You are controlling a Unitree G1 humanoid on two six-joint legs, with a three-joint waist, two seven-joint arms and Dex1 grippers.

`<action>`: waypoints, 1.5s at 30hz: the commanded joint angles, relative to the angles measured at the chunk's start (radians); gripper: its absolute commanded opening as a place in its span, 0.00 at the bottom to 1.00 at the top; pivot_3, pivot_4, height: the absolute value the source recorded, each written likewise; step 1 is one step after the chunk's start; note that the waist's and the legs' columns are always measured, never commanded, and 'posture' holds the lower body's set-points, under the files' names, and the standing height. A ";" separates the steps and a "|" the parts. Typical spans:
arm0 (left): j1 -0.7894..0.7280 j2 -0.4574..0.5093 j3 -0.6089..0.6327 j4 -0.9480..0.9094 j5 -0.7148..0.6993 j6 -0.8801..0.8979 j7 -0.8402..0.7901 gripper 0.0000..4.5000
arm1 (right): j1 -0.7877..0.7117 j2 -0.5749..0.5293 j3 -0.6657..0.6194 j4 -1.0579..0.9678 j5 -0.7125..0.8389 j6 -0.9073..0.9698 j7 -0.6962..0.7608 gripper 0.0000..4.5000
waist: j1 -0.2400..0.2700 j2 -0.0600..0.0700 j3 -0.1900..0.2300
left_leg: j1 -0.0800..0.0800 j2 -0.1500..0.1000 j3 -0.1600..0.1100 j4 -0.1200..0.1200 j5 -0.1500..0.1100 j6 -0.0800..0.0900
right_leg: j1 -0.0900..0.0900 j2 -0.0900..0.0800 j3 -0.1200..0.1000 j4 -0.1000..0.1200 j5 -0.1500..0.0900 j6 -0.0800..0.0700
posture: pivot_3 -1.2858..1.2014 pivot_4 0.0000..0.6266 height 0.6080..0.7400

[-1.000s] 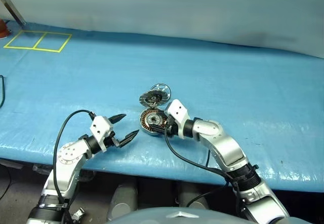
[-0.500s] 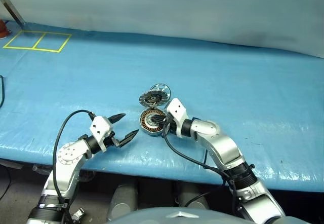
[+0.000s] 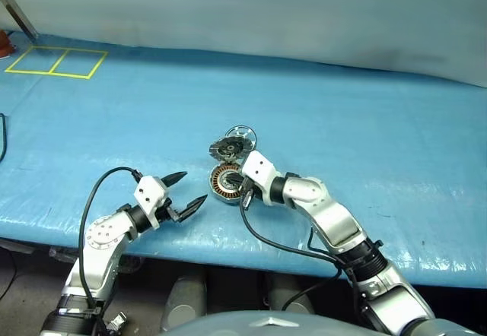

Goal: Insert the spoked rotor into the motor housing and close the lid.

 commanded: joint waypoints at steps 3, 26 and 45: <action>0.000 0.000 0.017 -0.003 0.007 -0.020 0.007 0.95 | 0.028 -0.016 0.013 -0.018 -0.007 0.008 0.020 0.01 | 0.000 0.000 0.000 | 0.000 0.000 0.000 0.000 0.000 0.000 | 0.000 0.000 0.000 0.000 0.000 0.000 | 0.52 0.24 1.00; -0.060 -0.012 0.068 -0.015 -0.060 0.049 0.045 0.95 | 0.039 0.018 -0.116 -0.148 0.120 -0.011 0.042 0.01 | 0.003 -0.001 0.001 | -0.001 0.000 -0.001 0.000 0.000 0.000 | 0.000 0.000 -0.001 -0.001 0.000 0.000 | 0.52 0.24 1.00; -0.625 0.053 0.069 0.374 0.008 0.139 -0.022 0.53 | 0.191 -0.123 -0.327 -0.300 0.190 0.030 -0.046 0.00 | 0.012 -0.004 0.002 | -0.001 -0.001 -0.001 0.000 0.000 0.000 | 0.001 0.000 -0.002 -0.001 0.001 0.002 | 0.52 0.24 1.00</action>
